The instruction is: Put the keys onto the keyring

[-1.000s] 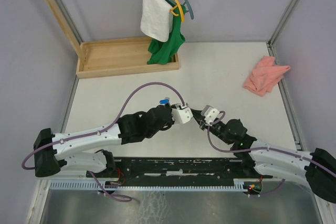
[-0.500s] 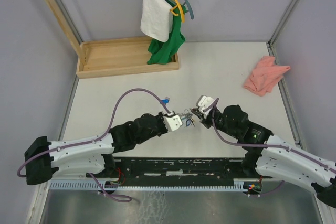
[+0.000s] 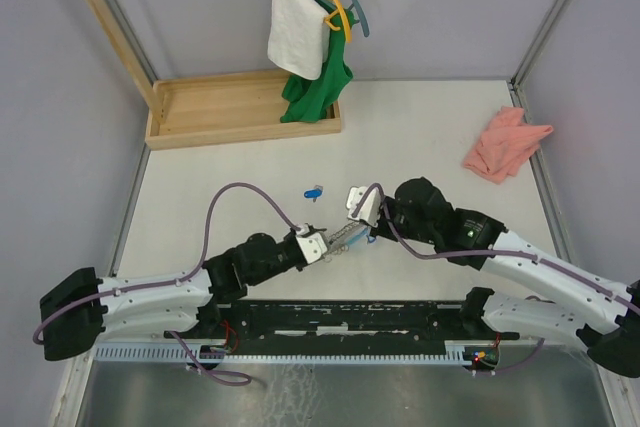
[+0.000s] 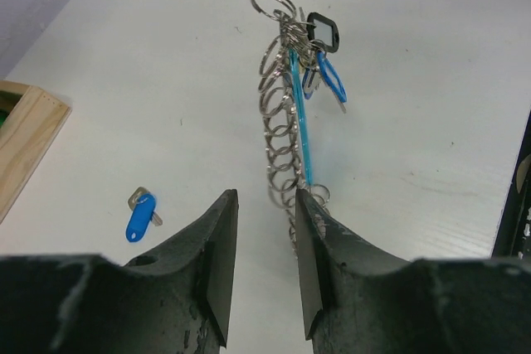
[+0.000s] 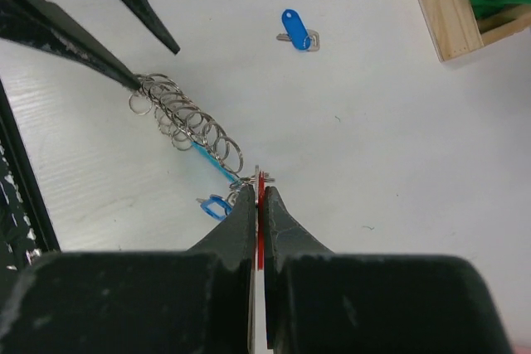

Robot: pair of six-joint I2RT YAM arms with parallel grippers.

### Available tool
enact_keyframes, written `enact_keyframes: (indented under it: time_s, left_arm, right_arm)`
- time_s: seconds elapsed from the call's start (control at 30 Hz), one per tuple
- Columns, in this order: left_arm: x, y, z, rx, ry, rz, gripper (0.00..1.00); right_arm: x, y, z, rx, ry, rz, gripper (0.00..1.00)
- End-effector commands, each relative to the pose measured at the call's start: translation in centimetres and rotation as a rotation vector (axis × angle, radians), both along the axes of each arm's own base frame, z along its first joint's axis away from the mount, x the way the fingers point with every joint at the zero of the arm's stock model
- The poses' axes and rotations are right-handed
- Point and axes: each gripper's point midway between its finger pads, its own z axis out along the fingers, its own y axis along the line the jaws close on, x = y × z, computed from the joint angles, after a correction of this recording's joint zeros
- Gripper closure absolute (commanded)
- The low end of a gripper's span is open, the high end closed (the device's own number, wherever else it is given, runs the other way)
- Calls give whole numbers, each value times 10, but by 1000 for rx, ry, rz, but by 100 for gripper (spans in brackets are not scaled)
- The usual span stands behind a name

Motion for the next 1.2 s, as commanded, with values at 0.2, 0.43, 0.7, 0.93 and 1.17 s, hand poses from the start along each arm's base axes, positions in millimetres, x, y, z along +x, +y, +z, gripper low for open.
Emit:
enact_keyframes:
  time_s: [0.2,0.43,0.7,0.93,1.17]
  left_arm:
    - [-4,4,60,-296,-75,-87,57]
    - [6,7,75,-351,-88,-174,56]
    - [11,-5,74,-291,-95,-338,56]
    - [11,-17,78,-223,-156,-504,55]
    - [12,-28,72,-166,-124,-667,54]
  right_arm:
    - [-2,12,35,-89,-172,245,99]
    - [-7,14,28,-205,-229,410,99]
    - [-8,18,33,-290,-293,546,99]
    - [-7,20,39,-317,-378,618,99]
    - [-8,23,43,-312,-413,647,99]
